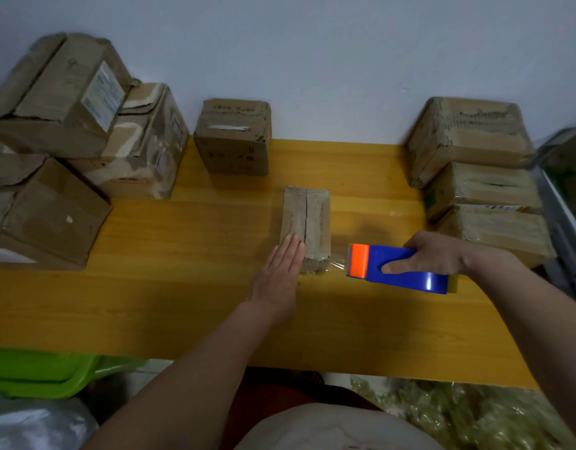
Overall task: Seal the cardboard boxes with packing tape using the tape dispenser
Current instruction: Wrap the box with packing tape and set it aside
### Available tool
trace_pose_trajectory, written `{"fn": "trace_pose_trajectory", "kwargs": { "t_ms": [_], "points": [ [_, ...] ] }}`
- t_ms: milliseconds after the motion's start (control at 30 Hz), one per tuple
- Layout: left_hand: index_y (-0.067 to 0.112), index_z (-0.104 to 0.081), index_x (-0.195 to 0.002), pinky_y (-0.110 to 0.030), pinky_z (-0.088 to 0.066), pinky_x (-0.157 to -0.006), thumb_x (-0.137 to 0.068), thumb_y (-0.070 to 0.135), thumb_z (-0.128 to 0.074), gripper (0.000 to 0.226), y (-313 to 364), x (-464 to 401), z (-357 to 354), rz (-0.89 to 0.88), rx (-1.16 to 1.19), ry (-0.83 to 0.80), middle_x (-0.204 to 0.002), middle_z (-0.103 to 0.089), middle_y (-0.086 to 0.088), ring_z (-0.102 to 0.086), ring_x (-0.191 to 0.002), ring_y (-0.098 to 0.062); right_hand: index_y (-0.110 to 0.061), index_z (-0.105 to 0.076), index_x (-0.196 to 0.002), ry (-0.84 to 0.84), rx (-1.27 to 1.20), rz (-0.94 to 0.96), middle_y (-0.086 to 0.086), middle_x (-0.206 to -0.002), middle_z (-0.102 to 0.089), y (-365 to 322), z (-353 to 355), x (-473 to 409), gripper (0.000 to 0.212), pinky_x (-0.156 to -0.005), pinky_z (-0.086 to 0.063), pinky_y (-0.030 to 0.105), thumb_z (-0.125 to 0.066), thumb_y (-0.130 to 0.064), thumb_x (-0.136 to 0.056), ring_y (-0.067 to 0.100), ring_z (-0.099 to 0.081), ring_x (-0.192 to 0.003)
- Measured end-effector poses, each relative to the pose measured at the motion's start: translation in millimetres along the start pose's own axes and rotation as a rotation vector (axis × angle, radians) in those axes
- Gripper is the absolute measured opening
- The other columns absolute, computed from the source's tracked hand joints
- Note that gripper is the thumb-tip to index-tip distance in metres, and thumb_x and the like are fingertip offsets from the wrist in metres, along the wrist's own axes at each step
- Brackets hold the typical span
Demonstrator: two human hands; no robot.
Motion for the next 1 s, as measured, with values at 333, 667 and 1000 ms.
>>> {"fn": "trace_pose_trajectory", "kwargs": {
  "t_ms": [333,667,1000],
  "points": [
    [0.018,0.009,-0.152,-0.03,0.013,-0.111,-0.085,-0.01,-0.044,0.09,4,-4,6,0.041,0.07,0.01,-0.159,0.02,-0.005,0.028,-0.139,-0.013,-0.021,-0.046,-0.072,0.251,0.436,-0.125,-0.002,-0.069,-0.052,-24,-17,-17,0.054,-0.049,-0.031,0.028,-0.051,-0.075,-0.077,0.015,-0.048,-0.06],
    [0.009,0.015,-0.151,-0.025,0.007,-0.112,-0.088,0.011,-0.058,0.096,38,11,23,0.279,0.364,-0.075,-0.159,0.021,-0.007,0.017,-0.146,-0.022,-0.014,-0.055,-0.083,0.654,0.429,-0.174,0.009,-0.092,-0.067,8,-16,-21,0.05,-0.061,-0.039,0.031,-0.043,-0.063,-0.09,0.029,-0.064,-0.086],
    [0.012,0.017,-0.15,-0.052,0.012,-0.114,-0.072,0.069,-0.066,0.128,-24,-12,33,0.267,0.043,-0.271,-0.154,0.029,-0.016,0.026,-0.141,-0.04,-0.009,-0.05,-0.116,0.483,0.321,-0.191,0.012,-0.111,-0.068,21,-82,-44,0.051,-0.096,-0.038,0.041,-0.034,-0.054,-0.097,0.028,-0.063,-0.105]
  ]
}}
Point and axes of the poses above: each hand's wrist, its own x-axis away from the middle knuckle, its own z-axis out of the back of the hand, y = z × x, the point moved 5 cm from there along -x, towards the middle knuckle
